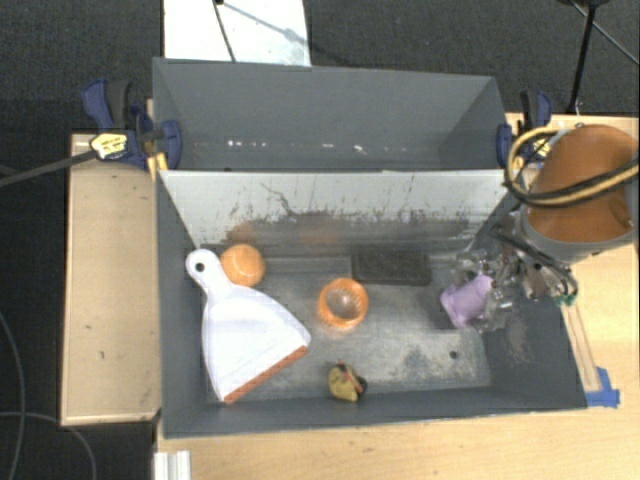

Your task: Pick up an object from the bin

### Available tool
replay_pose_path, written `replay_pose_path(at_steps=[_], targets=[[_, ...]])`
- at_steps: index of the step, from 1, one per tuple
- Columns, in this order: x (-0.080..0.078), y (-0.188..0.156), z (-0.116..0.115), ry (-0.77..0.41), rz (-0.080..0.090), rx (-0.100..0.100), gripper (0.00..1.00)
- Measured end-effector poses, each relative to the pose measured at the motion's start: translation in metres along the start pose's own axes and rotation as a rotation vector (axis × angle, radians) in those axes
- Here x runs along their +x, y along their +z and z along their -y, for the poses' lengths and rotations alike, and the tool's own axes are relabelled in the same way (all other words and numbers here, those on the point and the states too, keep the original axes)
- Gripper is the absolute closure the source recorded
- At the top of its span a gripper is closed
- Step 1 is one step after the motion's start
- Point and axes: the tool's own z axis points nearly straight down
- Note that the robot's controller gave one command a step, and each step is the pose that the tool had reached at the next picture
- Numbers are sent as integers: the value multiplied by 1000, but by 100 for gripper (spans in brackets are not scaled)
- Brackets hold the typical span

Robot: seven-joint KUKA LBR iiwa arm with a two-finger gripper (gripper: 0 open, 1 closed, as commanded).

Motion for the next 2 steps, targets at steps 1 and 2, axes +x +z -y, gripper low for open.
replay_pose_path(at_steps=[1, 2], targets=[[-1, -15, 0, 0, 5, 3, 100], [0, -25, 0, 2, 2, 1, 100]])
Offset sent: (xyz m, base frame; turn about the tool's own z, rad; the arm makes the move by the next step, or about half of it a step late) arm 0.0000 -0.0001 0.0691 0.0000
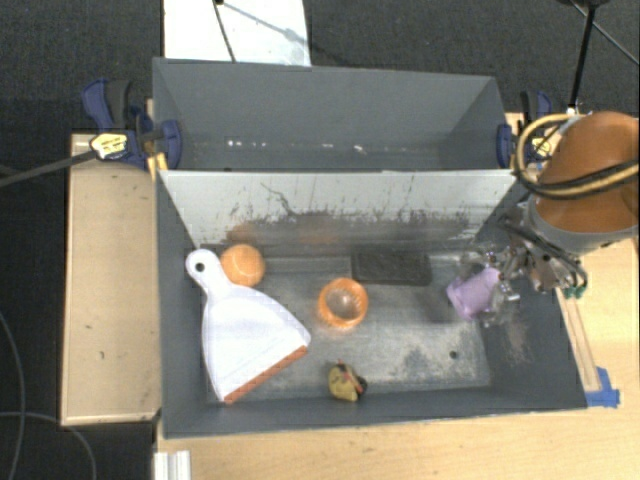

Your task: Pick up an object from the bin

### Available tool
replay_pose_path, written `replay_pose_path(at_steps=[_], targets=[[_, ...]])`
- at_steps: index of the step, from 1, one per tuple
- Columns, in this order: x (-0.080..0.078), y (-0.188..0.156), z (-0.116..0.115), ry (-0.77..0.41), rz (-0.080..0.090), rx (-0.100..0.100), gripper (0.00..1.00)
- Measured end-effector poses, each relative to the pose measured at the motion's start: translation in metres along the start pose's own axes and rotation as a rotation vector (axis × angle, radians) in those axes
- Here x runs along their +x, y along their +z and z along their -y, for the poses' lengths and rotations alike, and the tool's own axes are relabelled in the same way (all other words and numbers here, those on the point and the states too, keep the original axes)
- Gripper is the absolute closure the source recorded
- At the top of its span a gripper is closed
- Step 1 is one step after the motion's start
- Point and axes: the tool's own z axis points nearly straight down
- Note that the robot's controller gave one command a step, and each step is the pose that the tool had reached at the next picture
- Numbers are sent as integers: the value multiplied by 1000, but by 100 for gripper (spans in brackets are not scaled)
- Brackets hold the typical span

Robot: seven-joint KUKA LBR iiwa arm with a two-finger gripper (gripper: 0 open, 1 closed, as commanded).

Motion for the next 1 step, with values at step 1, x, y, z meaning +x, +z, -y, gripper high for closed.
replay_pose_path(at_steps=[1], targets=[[0, -15, 0, 1, -2, -1, 100]])
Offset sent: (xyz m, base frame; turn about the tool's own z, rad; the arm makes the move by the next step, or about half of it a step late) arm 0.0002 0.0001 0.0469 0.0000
